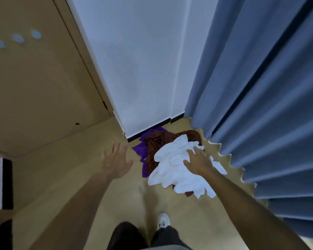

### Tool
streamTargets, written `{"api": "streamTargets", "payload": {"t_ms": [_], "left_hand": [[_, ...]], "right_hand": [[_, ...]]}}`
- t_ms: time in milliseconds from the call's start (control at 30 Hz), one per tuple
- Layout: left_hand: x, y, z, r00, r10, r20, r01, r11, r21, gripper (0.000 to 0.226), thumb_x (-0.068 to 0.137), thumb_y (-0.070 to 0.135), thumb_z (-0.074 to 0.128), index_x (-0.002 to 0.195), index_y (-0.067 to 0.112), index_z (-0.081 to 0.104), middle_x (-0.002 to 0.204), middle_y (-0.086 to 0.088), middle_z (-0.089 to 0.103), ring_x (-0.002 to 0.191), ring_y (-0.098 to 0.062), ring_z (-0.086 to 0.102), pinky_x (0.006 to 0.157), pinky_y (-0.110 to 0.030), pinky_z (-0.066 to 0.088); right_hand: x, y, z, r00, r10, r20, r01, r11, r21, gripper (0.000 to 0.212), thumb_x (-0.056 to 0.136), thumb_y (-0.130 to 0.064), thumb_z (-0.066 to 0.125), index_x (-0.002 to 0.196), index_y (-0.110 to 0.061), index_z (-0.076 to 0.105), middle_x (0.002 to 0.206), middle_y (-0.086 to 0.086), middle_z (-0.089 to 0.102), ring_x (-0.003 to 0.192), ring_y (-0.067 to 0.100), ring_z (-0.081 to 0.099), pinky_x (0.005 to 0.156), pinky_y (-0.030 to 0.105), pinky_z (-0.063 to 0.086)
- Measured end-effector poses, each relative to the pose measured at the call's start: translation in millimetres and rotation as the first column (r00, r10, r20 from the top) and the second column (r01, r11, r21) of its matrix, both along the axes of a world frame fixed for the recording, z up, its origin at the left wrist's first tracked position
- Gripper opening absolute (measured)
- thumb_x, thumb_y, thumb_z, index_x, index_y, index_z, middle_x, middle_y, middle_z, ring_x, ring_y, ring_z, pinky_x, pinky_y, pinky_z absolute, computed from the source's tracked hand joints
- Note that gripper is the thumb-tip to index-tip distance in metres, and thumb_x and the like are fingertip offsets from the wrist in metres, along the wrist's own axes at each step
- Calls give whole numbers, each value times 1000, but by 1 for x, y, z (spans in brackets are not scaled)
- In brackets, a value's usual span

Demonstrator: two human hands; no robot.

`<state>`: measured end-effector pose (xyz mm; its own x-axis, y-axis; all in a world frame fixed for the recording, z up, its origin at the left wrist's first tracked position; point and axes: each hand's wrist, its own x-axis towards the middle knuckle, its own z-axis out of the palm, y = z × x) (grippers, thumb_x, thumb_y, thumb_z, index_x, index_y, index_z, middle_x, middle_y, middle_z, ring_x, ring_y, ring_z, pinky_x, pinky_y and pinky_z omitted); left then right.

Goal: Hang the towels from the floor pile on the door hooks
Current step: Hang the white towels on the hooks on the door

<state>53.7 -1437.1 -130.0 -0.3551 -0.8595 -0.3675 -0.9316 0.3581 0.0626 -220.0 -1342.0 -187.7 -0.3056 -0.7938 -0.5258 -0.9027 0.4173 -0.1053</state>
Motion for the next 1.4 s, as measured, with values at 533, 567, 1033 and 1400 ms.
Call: {"api": "streamTargets", "payload": {"t_ms": [533,567,1033,1400], "left_hand": [[-138,-214,-183,840,-542,-26,520,790,326,65,95,47,35,150,19,13,159,-8,2,147,-27,-1,118,-49,11],[-144,-225,-199,831,-556,-12,528,781,333,65,95,47,34,150,19,13,159,-8,2,147,-27,-1,118,-49,11],[-180,-248,-462,762,-647,-23,598,691,406,60,96,47,33,147,20,18,159,-6,4,147,-24,2,116,-43,17],[-185,-246,-406,761,-646,-61,597,661,455,56,97,42,33,147,21,19,157,0,10,146,-18,6,115,-36,21]], "right_hand": [[-20,-116,-160,893,-449,45,420,863,282,53,96,-39,39,143,-17,28,156,4,16,140,27,21,111,44,25],[-21,-121,-175,897,-440,39,411,864,290,52,96,-39,39,142,-17,29,156,4,16,140,27,21,111,44,26],[-105,-180,-457,945,-327,-14,301,851,430,48,96,-27,35,143,-20,32,160,6,-5,146,30,3,115,47,17],[-130,-183,-385,934,-356,-37,358,927,116,29,86,-3,39,111,-7,54,115,9,55,109,24,50,89,28,36]]}}
